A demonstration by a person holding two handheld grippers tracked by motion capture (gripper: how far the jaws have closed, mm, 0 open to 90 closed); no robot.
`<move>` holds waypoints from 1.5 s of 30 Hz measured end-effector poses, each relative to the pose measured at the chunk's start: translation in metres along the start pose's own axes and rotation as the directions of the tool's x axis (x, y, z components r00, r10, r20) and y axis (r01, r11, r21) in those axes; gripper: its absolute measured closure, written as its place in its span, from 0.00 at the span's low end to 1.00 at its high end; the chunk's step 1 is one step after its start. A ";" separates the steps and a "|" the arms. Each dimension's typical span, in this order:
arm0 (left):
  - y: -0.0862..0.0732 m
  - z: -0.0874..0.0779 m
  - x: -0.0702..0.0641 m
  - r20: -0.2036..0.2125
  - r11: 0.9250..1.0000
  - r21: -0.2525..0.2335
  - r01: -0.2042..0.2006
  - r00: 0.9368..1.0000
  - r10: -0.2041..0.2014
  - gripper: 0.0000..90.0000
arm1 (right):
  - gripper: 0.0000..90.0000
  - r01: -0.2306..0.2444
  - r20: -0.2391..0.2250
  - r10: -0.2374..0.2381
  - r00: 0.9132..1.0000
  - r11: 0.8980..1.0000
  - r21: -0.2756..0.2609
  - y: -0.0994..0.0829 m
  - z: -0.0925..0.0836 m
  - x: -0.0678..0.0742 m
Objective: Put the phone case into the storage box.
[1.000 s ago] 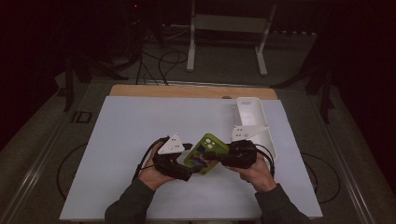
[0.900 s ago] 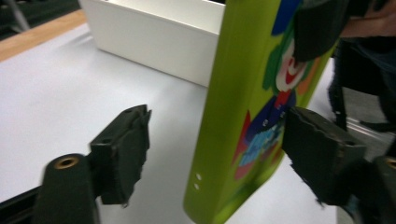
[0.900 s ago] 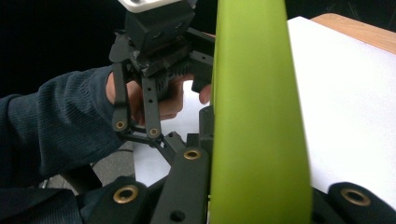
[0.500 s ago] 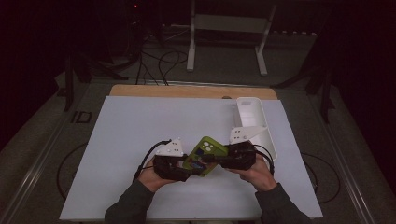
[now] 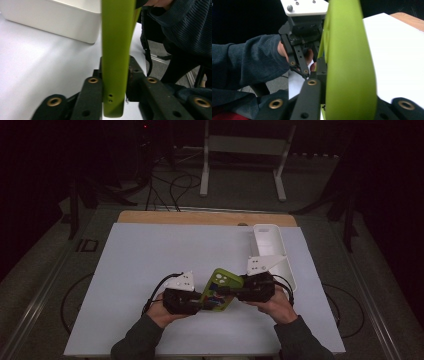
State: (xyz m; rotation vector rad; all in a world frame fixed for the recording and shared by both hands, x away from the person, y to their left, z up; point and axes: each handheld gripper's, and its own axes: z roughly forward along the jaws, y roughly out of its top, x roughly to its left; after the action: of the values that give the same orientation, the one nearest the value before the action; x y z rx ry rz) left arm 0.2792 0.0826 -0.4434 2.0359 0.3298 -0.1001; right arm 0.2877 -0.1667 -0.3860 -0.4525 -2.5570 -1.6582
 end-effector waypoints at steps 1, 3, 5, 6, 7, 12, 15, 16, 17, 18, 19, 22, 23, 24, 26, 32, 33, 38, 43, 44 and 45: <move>0.000 0.000 0.000 -0.001 1.000 0.000 -0.003 1.000 0.003 0.92 | 0.91 0.007 0.001 -0.007 1.000 1.000 -0.002 0.000 0.000 0.000; 0.000 0.001 -0.001 -0.017 1.000 -0.002 -0.010 1.000 0.010 0.94 | 0.84 0.009 0.008 -0.009 1.000 1.000 -0.002 0.001 0.000 0.002; 0.000 0.001 -0.002 -0.034 1.000 -0.005 -0.017 0.999 0.016 0.94 | 0.76 0.033 0.032 -0.033 0.999 0.999 0.006 0.001 0.001 0.004; 0.000 0.001 -0.002 -0.036 1.000 -0.007 -0.019 0.999 0.019 0.94 | 0.72 0.038 0.051 -0.039 0.998 0.999 0.009 0.001 0.001 0.005; 0.000 0.000 -0.003 -0.037 1.000 -0.014 -0.020 0.999 0.019 0.95 | 0.67 0.041 0.065 -0.041 0.997 0.999 0.009 0.001 0.002 0.005; 0.001 -0.004 -0.004 -0.055 0.999 -0.039 -0.024 0.998 0.022 0.96 | 0.48 0.008 0.114 -0.009 0.993 1.000 0.009 0.000 0.002 0.003; 0.001 -0.005 -0.004 -0.075 0.999 -0.045 -0.025 0.997 0.021 0.96 | 0.41 -0.012 0.126 0.010 0.992 1.000 0.011 0.000 0.003 0.003; 0.001 -0.005 -0.004 -0.081 0.999 -0.046 -0.026 0.996 0.022 0.96 | 0.38 -0.019 0.134 0.018 0.991 1.000 0.007 0.000 0.003 0.003; 0.001 -0.006 -0.004 -0.087 0.999 -0.047 -0.027 0.996 0.023 0.96 | 0.35 -0.021 0.140 0.020 0.990 1.000 0.005 0.000 0.003 0.003; 0.001 -0.006 -0.004 -0.093 0.998 -0.050 -0.026 0.995 0.021 0.96 | 0.31 -0.028 0.154 0.027 0.988 1.000 0.005 0.000 0.003 0.003; 0.001 -0.007 -0.004 -0.100 0.998 -0.053 -0.025 0.995 0.020 0.96 | 0.27 -0.037 0.166 0.035 0.985 0.999 0.011 -0.001 0.003 0.002; 0.001 -0.008 -0.004 -0.123 0.998 -0.064 -0.022 0.992 0.014 0.96 | 0.25 -0.060 0.193 0.056 0.980 0.998 0.016 -0.002 0.003 0.001; 0.001 -0.009 -0.004 -0.129 0.998 -0.064 -0.023 0.991 0.015 0.96 | 0.25 -0.071 0.191 0.068 0.979 0.997 0.008 -0.003 0.003 0.000; 0.001 -0.009 -0.004 -0.141 0.997 -0.069 -0.022 0.990 0.012 0.96 | 0.24 -0.081 0.194 0.080 0.978 0.997 -0.002 -0.004 0.002 0.000; 0.001 -0.010 -0.004 -0.164 0.998 -0.066 -0.023 0.986 0.012 0.96 | 0.21 -0.100 0.213 0.101 0.972 0.995 -0.016 -0.005 0.001 -0.001; 0.001 -0.009 -0.004 -0.233 0.998 -0.068 -0.019 0.973 0.002 0.96 | 0.13 -0.138 0.266 0.150 0.952 0.988 -0.064 -0.007 -0.003 -0.002; 0.001 -0.008 -0.004 -0.235 0.998 -0.068 -0.013 0.972 -0.003 0.96 | 0.12 -0.140 0.277 0.154 0.948 0.988 -0.067 -0.007 -0.003 -0.002; 0.000 -0.007 -0.005 -0.294 0.998 -0.065 -0.012 0.956 -0.007 0.96 | 0.10 -0.143 0.319 0.163 0.933 0.986 -0.084 -0.008 -0.004 0.000; -0.001 -0.006 -0.006 -0.329 0.996 -0.093 -0.006 0.944 -0.025 0.96 | 0.10 -0.150 0.329 0.174 0.928 0.984 -0.097 -0.008 -0.004 -0.001; -0.002 -0.006 -0.006 -0.338 0.995 -0.098 -0.006 0.941 -0.028 0.96 | 0.10 -0.150 0.331 0.175 0.927 0.984 -0.100 -0.008 -0.004 -0.001; -0.002 -0.006 -0.006 -0.344 0.995 -0.100 -0.005 0.938 -0.030 0.96 | 0.10 -0.149 0.334 0.175 0.926 0.983 -0.104 -0.008 -0.004 -0.001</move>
State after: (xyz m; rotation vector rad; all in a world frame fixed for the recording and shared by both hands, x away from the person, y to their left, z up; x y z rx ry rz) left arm 0.2720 0.0875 -0.4411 1.9484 0.5566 0.2658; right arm 0.2858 -0.1737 -0.3913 -1.0134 -2.5953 -1.7543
